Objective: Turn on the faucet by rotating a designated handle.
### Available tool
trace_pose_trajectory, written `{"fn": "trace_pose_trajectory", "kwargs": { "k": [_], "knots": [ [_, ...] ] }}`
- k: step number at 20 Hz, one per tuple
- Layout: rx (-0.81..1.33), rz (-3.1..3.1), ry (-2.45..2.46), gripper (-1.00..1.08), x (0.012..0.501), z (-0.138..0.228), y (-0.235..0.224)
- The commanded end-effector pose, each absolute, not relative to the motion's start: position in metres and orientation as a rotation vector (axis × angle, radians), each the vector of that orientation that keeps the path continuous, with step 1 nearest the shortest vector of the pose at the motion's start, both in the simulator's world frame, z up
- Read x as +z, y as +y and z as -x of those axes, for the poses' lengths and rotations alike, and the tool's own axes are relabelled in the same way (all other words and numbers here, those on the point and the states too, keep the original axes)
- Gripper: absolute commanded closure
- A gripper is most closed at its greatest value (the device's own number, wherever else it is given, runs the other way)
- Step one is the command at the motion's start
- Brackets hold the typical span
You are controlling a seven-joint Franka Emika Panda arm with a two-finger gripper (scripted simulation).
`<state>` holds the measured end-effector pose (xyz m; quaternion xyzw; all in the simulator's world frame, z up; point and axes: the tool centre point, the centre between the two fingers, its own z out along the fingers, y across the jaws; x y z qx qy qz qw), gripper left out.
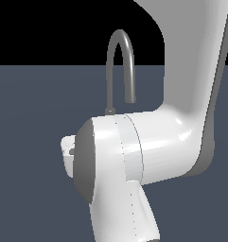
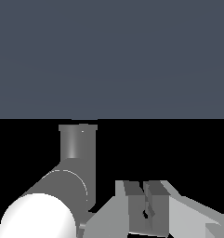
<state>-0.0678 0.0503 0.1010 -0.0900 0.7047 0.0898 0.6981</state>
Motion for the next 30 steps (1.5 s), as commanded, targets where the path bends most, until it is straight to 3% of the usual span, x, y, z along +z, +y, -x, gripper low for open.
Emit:
{"fn": "trace_pose_trajectory", "kwargs": {
  "k": [1, 16, 18, 30],
  "knots": [
    [0.198, 0.2, 1.561, 1.08, 0.11, 0.068, 0.051],
    [0.198, 0.2, 1.562, 1.08, 0.148, 0.064, 0.035],
    [0.213, 0.208, 1.599, 1.08, 0.13, 0.069, 0.041],
    [0.199, 0.201, 1.565, 1.08, 0.163, 0.054, -0.004]
  ]
}}
